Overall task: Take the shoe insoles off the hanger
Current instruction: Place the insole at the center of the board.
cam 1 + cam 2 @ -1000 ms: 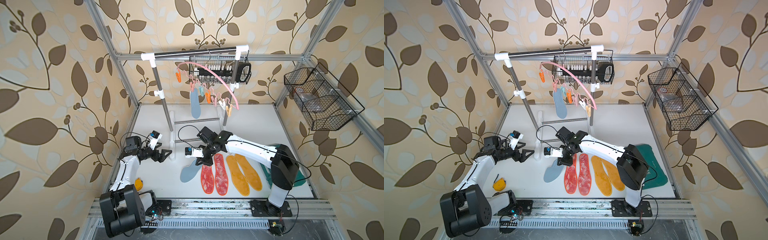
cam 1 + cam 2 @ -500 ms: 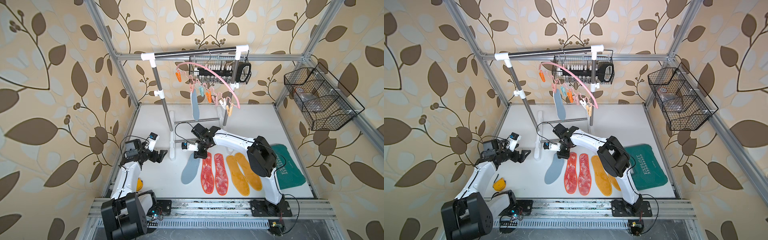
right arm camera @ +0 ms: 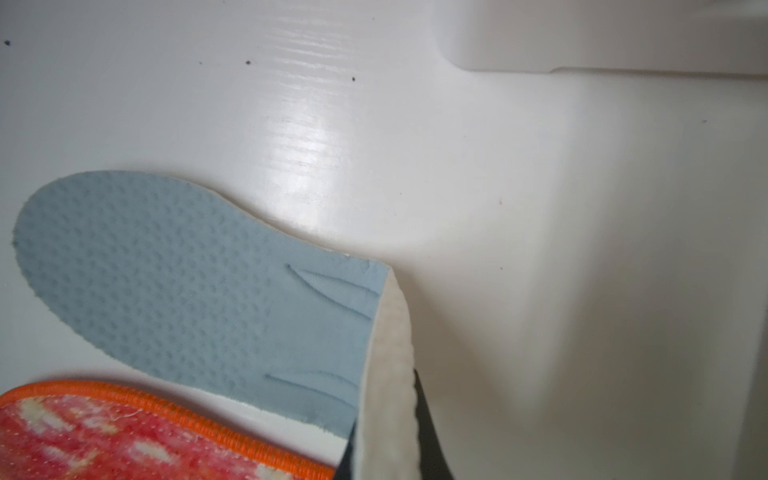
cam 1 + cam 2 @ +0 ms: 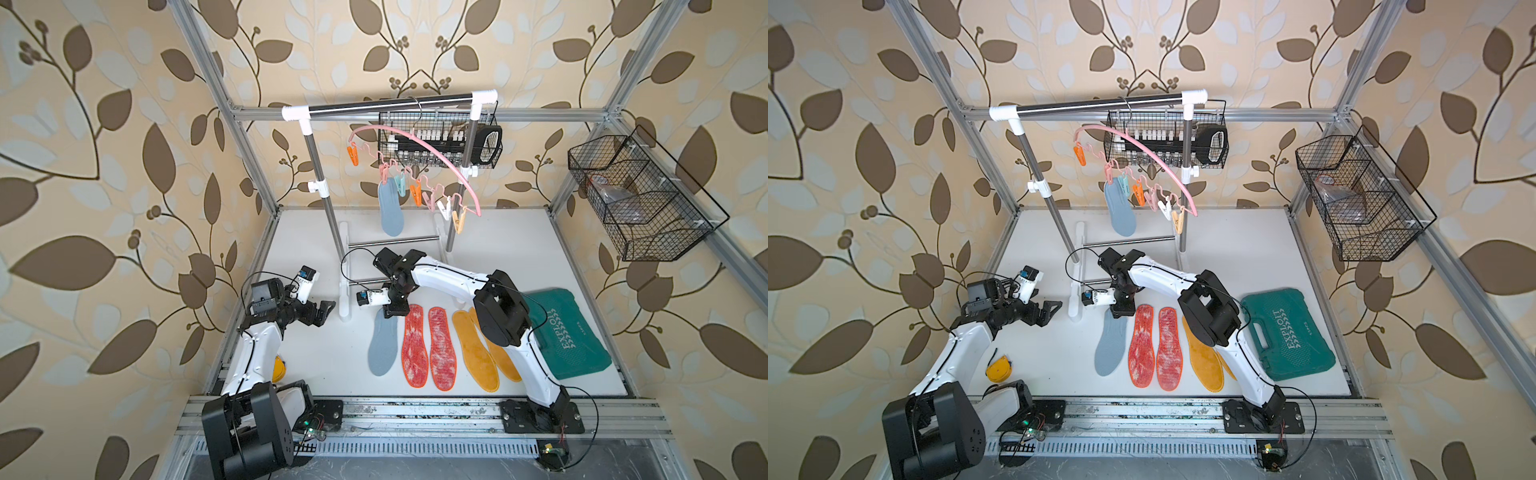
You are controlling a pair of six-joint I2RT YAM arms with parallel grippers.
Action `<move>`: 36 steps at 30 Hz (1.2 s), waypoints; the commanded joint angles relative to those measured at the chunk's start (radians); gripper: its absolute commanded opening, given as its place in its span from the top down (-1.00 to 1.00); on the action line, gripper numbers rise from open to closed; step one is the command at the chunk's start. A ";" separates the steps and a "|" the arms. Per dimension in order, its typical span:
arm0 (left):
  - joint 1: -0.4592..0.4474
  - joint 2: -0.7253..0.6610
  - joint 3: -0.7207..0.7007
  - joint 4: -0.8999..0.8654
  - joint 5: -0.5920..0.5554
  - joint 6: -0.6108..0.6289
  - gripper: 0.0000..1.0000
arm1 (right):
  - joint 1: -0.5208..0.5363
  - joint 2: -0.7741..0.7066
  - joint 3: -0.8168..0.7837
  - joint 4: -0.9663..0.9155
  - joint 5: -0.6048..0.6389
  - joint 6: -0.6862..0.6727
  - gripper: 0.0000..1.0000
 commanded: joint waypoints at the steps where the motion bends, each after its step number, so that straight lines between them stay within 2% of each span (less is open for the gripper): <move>1: 0.011 -0.013 0.031 -0.014 -0.003 0.020 -0.98 | 0.012 0.039 -0.011 -0.062 0.046 0.003 0.94; 3: 0.011 -0.011 0.032 -0.017 -0.002 0.023 -0.98 | 0.009 0.049 -0.015 -0.054 0.073 0.026 0.93; 4: 0.011 -0.010 0.034 -0.018 -0.001 0.023 -0.98 | 0.008 0.053 -0.021 -0.047 0.085 0.033 0.87; 5: 0.011 -0.009 0.035 -0.019 -0.001 0.023 -0.98 | 0.007 0.054 -0.030 -0.032 0.103 0.041 0.73; 8: 0.011 -0.005 0.037 -0.024 0.000 0.027 -0.98 | 0.006 0.050 -0.064 0.026 0.144 0.080 0.69; 15: 0.011 0.003 0.042 -0.029 0.004 0.030 -0.98 | 0.006 0.050 -0.096 0.107 0.187 0.123 0.39; 19: 0.011 0.004 0.043 -0.030 0.007 0.034 -0.98 | 0.002 0.062 -0.064 0.063 0.155 0.133 0.42; 27: 0.011 0.004 0.046 -0.034 0.010 0.035 -0.98 | 0.000 0.058 0.018 -0.182 0.017 0.070 0.66; 34: 0.011 0.004 0.045 -0.036 0.011 0.036 -0.98 | -0.010 0.048 0.011 -0.193 -0.017 0.049 0.72; 36: 0.011 0.003 0.045 -0.037 0.013 0.040 -0.98 | -0.011 0.067 0.029 -0.211 -0.022 0.031 0.82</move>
